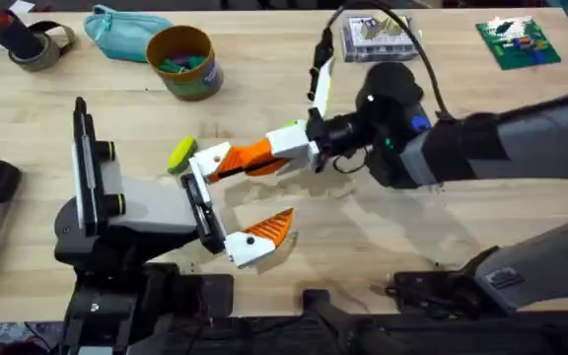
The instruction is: Pick up the gripper from the table and insert it into the empty holder that is missing its gripper. Then pick up a screw, insert it into the mounting hole, and use the screwdriver to tighten it. Finally, clean up the table by picking up the vegetable and placing it into the bucket.
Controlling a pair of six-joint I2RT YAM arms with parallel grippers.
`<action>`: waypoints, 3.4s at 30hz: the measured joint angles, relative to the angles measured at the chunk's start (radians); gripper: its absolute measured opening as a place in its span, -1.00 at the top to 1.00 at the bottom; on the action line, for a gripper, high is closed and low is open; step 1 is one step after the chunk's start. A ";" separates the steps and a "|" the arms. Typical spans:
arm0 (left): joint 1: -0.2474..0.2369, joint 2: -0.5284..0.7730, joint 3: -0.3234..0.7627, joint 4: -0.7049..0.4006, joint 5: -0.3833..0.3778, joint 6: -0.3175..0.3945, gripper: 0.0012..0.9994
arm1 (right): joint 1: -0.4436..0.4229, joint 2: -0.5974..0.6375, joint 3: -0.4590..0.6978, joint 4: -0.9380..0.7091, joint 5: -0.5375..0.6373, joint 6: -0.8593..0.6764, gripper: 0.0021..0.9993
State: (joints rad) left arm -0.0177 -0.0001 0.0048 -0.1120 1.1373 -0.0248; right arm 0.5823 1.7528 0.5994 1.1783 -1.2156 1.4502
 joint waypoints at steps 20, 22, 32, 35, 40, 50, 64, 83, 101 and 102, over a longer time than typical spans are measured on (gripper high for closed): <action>0.007 0.000 0.000 0.000 0.003 0.005 -0.97 | -0.015 0.036 0.068 -0.043 -0.069 -0.046 0.98; 0.007 0.000 0.000 0.000 0.007 0.007 -0.97 | -0.017 0.036 0.068 -0.043 -0.071 -0.046 0.98; 0.007 0.000 0.000 -0.001 0.011 0.010 -0.97 | -0.018 0.036 0.068 -0.044 -0.074 -0.046 0.98; 0.007 0.000 0.000 -0.001 0.011 0.010 -0.97 | -0.018 0.036 0.068 -0.044 -0.074 -0.046 0.97; 0.007 0.000 0.000 -0.001 0.011 0.010 -0.97 | -0.018 0.036 0.068 -0.044 -0.074 -0.046 0.98; 0.003 0.000 0.000 -0.005 0.031 0.010 -0.97 | -0.022 0.036 0.072 -0.048 -0.064 -0.054 0.06; 0.002 0.000 0.000 -0.008 0.049 0.010 -0.97 | -0.025 0.036 0.075 -0.046 -0.060 -0.060 -0.99; 0.002 0.000 0.000 -0.008 0.049 0.010 -0.97 | -0.133 0.037 0.079 -0.179 -0.134 -0.146 -0.99; 0.002 0.000 0.000 -0.008 0.049 0.010 -0.97 | -0.101 0.048 0.082 -0.221 -0.184 -0.269 -0.93; 0.002 0.000 0.000 -0.008 0.049 0.010 -0.97 | -0.101 0.047 0.082 -0.208 -0.187 -0.257 -0.91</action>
State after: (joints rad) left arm -0.0162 0.0000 0.0051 -0.1198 1.1858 -0.0151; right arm 0.4816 1.8002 0.6817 0.9700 -1.4023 1.1933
